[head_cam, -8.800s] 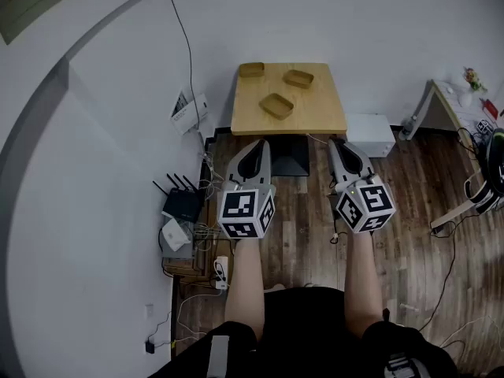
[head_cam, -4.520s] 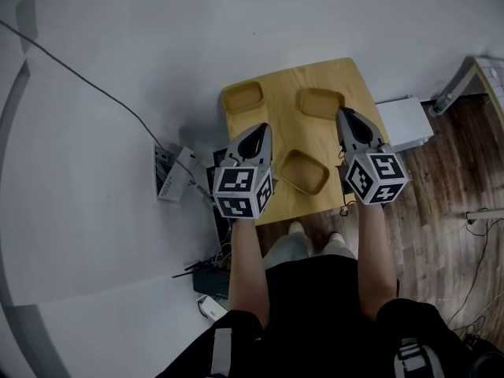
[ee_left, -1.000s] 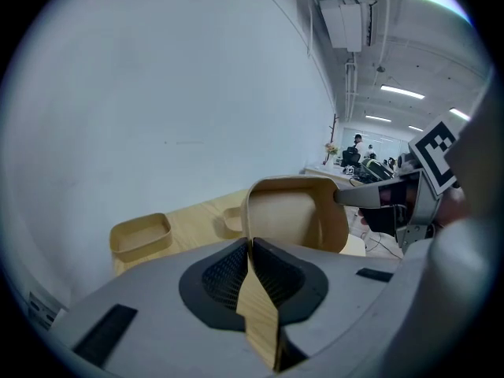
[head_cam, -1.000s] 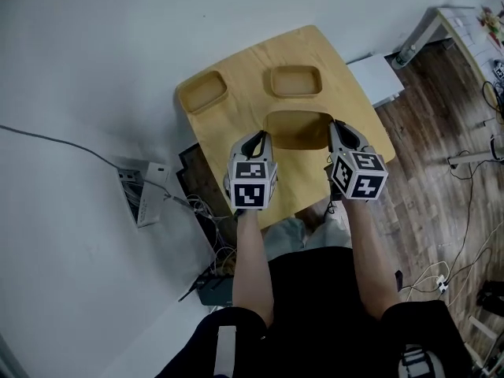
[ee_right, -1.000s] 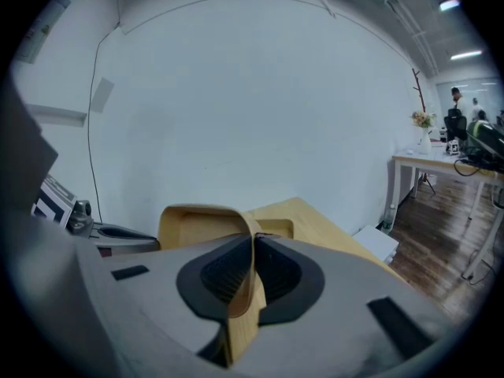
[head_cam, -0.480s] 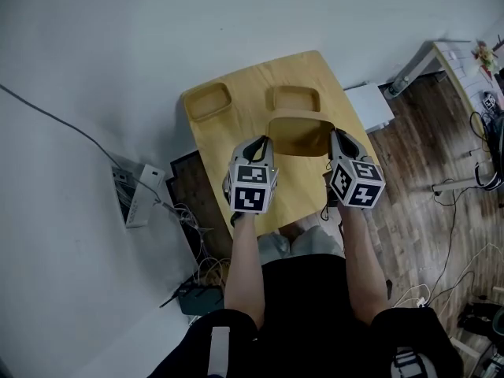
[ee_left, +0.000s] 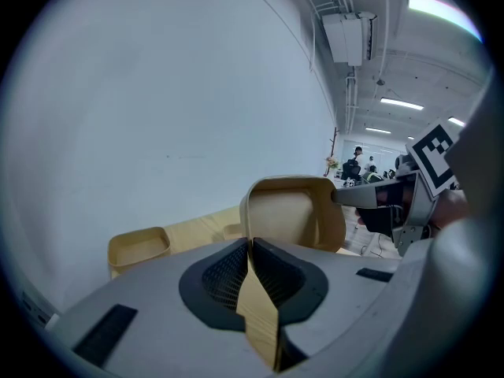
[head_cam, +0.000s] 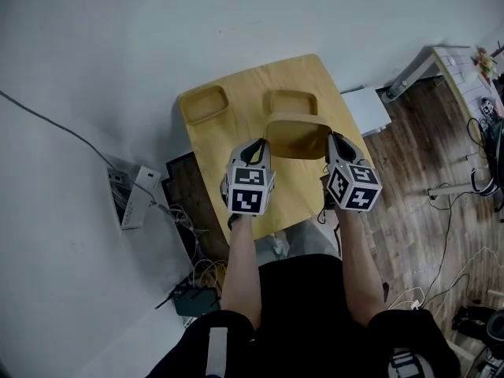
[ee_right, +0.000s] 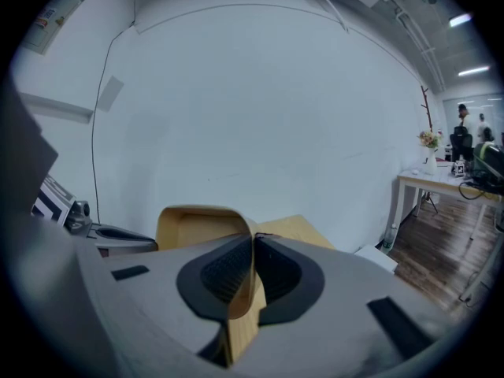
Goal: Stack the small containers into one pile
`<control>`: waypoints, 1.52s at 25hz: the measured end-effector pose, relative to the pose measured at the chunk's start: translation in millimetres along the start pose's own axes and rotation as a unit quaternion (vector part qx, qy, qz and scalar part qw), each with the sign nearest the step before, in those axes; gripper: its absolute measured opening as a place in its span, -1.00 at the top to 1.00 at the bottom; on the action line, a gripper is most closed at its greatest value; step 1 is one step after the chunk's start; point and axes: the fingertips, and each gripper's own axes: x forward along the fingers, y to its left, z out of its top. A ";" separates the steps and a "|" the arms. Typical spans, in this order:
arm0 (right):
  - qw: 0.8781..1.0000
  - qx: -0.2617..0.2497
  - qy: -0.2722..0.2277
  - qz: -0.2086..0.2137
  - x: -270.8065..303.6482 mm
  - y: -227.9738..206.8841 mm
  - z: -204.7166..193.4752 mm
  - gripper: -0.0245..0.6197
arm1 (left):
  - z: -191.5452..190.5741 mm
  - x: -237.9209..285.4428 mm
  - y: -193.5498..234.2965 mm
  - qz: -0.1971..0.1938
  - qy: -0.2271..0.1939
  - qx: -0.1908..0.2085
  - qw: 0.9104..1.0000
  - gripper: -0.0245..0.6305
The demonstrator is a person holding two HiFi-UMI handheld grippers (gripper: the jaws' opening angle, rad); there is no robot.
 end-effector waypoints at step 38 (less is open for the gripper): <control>0.991 0.065 0.112 0.028 179.4 -88.1 -20.7 0.87 | 6.9 170.2 40.2 0.025 0.077 -0.072 0.994 0.84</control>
